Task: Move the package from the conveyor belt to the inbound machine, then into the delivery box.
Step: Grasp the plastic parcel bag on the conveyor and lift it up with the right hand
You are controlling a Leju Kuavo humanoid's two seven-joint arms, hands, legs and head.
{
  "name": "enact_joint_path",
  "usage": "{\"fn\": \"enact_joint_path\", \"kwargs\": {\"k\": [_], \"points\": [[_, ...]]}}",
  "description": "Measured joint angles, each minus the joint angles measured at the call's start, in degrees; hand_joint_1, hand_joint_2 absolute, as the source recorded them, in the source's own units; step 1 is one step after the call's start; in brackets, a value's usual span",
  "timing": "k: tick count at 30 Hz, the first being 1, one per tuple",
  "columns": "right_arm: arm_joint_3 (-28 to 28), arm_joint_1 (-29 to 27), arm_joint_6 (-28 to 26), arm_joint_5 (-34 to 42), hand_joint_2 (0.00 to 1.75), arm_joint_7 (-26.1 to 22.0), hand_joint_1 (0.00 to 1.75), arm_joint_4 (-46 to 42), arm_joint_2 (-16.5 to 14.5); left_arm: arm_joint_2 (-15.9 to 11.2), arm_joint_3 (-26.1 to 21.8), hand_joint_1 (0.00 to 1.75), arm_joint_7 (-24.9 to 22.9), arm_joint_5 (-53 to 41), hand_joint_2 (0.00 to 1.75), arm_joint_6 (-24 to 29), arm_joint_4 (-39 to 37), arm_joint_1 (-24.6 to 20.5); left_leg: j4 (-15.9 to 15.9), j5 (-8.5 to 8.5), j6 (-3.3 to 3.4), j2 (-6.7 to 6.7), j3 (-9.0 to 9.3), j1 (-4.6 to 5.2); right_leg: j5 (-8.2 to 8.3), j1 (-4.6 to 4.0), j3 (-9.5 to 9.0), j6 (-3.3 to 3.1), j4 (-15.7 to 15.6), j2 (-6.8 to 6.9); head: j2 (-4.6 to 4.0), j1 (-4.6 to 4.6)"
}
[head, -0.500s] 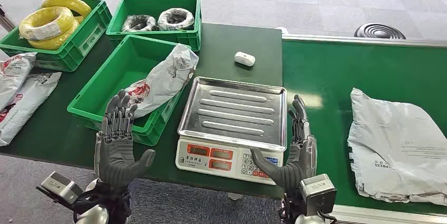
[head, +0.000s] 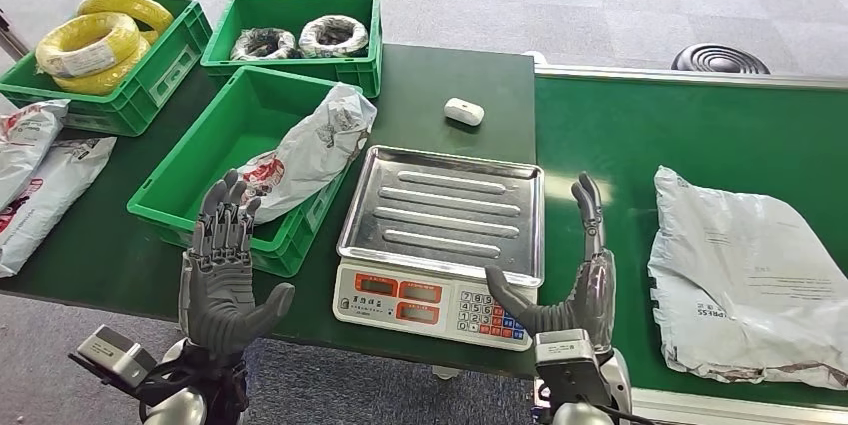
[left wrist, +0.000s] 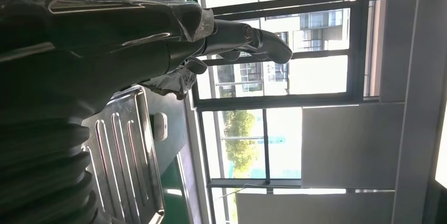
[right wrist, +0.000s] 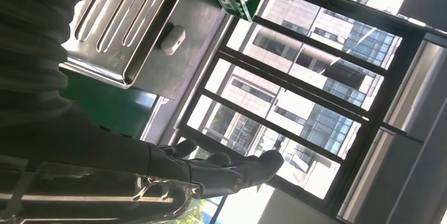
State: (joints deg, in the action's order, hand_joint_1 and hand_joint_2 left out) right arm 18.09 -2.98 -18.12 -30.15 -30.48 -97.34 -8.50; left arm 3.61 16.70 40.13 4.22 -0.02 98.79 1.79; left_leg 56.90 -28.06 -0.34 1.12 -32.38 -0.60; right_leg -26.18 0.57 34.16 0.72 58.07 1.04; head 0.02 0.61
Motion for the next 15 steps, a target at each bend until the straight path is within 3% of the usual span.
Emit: {"fn": "enact_joint_path", "kwargs": {"k": [4, 6, 9, 11, 13, 15], "points": [[-0.1, 0.1, -0.9, -1.3, 1.75, 0.5, 0.00, 0.0, 0.1, 0.0, 0.0, 0.00, 0.0, 0.0, 1.75, 0.0, 0.0, 0.0, 0.0, 0.00, 0.00, 0.00, 0.00, 0.00, 0.00, 0.00, 0.00, 0.00, 0.0, 0.00, 0.00, 0.00], [-0.4, 0.2, -4.7, -8.4, 1.75, 3.0, 0.00, -0.1, 0.1, 0.0, 0.0, 0.00, 0.0, 0.0, 1.75, -0.1, 0.0, 0.0, 0.0, 0.00, 0.00, 0.00, 0.00, 0.00, 0.00, 0.00, 0.00, 0.00, 0.0, 0.00, 0.00, 0.00], [-2.7, 1.3, -12.2, -31.2, 1.75, 12.5, 0.00, -0.6, 0.4, 0.0, 0.0, 0.00, 0.0, 0.0, 1.75, -0.7, 0.0, 0.1, 0.0, 0.00, 0.00, 0.01, 0.00, 0.00, 0.00, 0.00, -0.01, 0.00, 0.0, 0.00, 0.00, 0.00], [-5.8, 3.2, -13.2, -45.4, 1.75, 20.3, 0.00, -0.6, 1.1, 0.1, 0.0, 0.00, 0.0, 0.0, 1.75, -1.0, 0.2, 0.3, 0.0, 0.00, 0.01, 0.01, 0.00, 0.01, 0.01, 0.01, -0.03, 0.01, 0.0, 0.00, 0.00, 0.01], [-9.7, 6.2, -12.4, -54.3, 1.75, 27.8, 0.00, 0.8, 2.9, 0.2, -0.1, 0.00, 0.0, 0.0, 1.75, -1.2, 0.5, 0.6, 0.0, 0.01, 0.02, -0.01, 0.00, 0.02, 0.02, 0.02, -0.06, 0.02, 0.0, 0.01, 0.00, 0.01], [-13.0, 10.6, -12.0, -56.7, 1.75, 35.0, 0.00, 5.0, 6.6, 0.2, -0.2, 0.00, 0.0, 0.2, 1.75, -1.2, 0.7, 0.7, 0.0, 0.02, 0.03, -0.02, 0.02, 0.04, 0.06, 0.08, -0.11, 0.06, 0.0, 0.01, 0.00, 0.01]]}}
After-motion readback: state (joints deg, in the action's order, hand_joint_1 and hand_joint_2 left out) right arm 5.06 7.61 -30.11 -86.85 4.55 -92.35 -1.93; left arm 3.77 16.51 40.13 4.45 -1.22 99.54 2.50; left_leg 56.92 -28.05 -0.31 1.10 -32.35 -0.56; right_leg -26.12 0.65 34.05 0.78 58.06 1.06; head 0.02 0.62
